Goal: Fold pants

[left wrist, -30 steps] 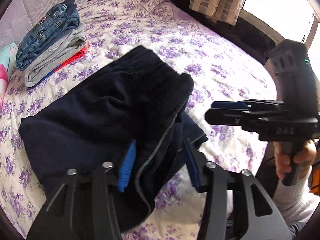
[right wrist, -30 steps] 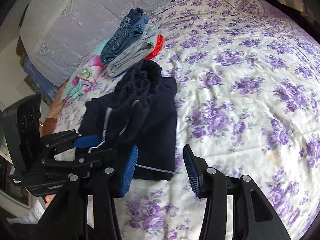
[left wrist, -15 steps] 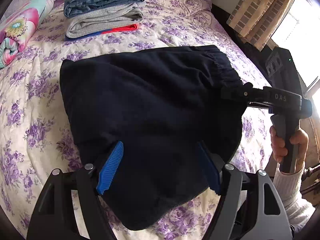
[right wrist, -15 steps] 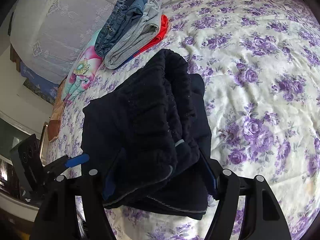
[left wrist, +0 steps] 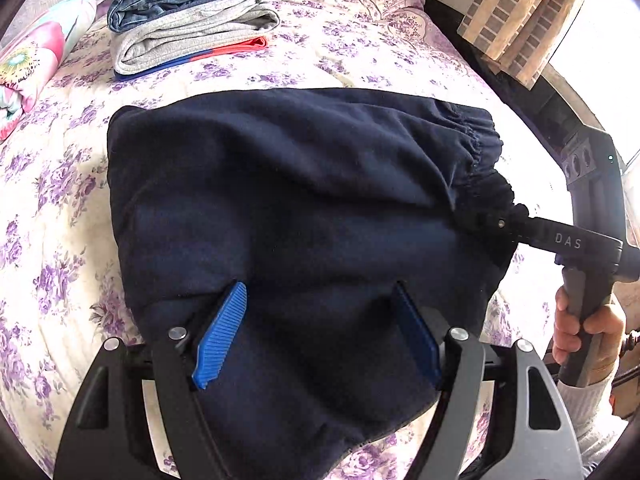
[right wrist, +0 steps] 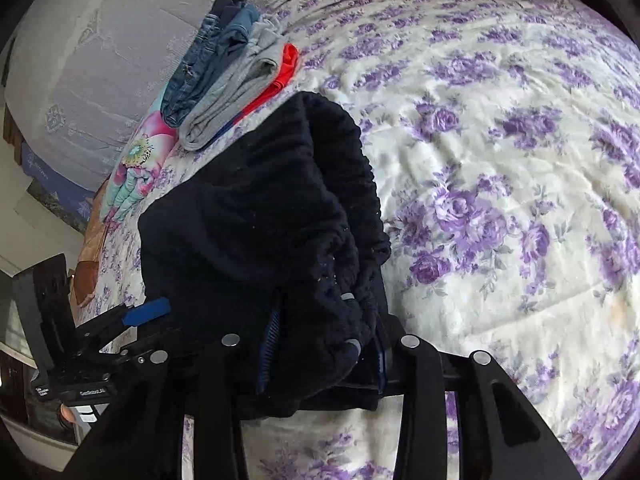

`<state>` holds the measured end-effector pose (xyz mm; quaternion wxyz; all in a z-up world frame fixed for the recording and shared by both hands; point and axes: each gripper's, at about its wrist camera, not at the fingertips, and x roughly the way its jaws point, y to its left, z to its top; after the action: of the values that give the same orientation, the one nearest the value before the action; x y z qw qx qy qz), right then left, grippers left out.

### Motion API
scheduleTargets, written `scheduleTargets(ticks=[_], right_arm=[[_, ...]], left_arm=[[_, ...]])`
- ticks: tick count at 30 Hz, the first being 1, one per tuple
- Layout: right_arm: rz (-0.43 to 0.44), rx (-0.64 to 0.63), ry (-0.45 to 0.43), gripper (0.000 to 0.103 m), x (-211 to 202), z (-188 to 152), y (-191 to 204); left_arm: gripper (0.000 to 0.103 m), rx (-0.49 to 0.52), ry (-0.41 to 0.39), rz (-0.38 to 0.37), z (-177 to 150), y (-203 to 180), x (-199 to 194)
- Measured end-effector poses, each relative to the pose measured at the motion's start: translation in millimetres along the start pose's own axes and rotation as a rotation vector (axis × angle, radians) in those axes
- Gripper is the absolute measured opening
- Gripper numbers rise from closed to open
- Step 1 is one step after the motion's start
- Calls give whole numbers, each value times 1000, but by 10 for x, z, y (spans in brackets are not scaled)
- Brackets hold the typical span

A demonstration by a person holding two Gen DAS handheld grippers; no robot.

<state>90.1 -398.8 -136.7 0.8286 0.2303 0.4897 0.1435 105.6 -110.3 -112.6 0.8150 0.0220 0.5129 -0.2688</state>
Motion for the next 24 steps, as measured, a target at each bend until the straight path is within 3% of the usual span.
scheduleTargets(ticks=[3, 5, 9, 11, 13, 14, 16, 17, 19, 24], right_arm=[[-36, -57, 41, 56, -118, 39, 122], [-123, -122, 30, 58, -279, 24, 233], [-269, -253, -80, 59, -753, 48, 534], [-237, -347, -132, 66, -914, 122, 848], [-144, -473, -123, 71, -892, 230, 1239], [-99, -537, -100, 73, -794, 289, 1446], [-39, -650, -34, 73, -464, 422, 1846], [-32, -688, 9, 73, -236, 487, 2034], [-66, -755, 94, 73, 264, 592, 2356], [-155, -836, 302, 67, 1202, 708, 2736]], left_arm=[[72, 2, -24, 25, -59, -16, -196], [72, -16, -69, 29, -160, 50, -426], [71, -125, -117, 43, -371, 359, -831], [64, -167, -125, 3, -446, 484, -942], [49, -181, -112, -41, -484, 519, -959], [46, -181, -104, -55, -495, 507, -940], [28, -170, -83, -63, -520, 426, -839], [25, -165, -60, -66, -518, 387, -753], [16, -167, -7, -68, -524, 341, -550], [12, -180, 3, -64, -492, 355, -377]])
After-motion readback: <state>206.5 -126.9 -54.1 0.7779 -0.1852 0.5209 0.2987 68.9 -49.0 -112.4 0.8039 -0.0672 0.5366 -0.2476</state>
